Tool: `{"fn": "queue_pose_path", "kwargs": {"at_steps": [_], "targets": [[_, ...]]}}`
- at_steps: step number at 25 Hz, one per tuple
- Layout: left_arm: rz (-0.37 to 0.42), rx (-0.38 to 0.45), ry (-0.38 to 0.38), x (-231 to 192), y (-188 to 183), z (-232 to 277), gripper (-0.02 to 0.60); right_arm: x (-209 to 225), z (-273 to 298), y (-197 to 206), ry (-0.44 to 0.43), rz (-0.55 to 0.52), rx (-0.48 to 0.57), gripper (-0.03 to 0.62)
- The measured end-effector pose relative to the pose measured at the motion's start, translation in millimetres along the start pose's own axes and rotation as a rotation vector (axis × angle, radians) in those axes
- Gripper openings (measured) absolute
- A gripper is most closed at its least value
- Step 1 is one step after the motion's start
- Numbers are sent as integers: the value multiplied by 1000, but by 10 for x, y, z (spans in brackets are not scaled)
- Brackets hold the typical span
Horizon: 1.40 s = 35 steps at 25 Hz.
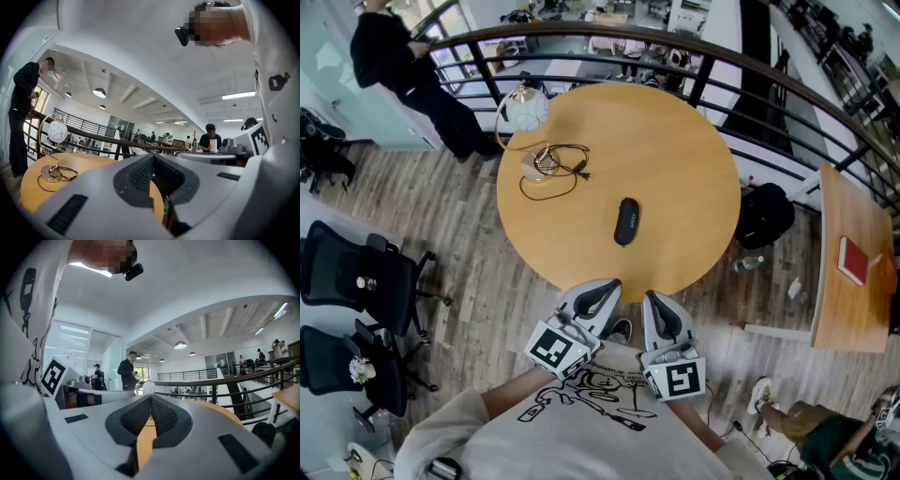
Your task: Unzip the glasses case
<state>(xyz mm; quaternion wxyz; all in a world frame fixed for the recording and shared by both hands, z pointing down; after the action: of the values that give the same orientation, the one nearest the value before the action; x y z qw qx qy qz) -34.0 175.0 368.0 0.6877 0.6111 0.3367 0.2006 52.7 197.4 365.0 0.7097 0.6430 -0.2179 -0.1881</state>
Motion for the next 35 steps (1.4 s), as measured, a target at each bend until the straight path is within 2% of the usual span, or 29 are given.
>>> {"fn": "queue_pose_path", "kwargs": {"at_steps": [7, 12, 21, 27, 31, 35], "targets": [[1, -11, -8, 89, 76, 166, 9, 247, -73, 35, 15, 13, 1, 23], [-34, -19, -29, 217, 193, 281, 9, 386, -217, 146, -5, 53, -7, 23], [-41, -80, -53, 205, 340, 409, 9, 546, -222, 265, -2, 113, -26, 23], [-35, -73, -45, -108, 286, 469, 9, 504, 171, 290, -37, 97, -52, 23], [-44, -63, -58, -533, 197, 466, 9, 474, 552, 254, -35, 89, -63, 25], [-87, -53, -41, -984, 73, 533, 9, 466, 980, 141, -29, 68, -63, 23]]}}
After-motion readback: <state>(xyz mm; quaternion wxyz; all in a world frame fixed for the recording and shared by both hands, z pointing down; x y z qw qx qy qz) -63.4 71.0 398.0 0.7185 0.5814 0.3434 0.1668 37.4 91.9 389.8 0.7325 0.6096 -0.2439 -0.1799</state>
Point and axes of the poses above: the fingertips, and each gripper's own axes: z forward along the fingers, x to its right, y out of its underside, the point moved 3 cm from there along -z, backward along the fingers
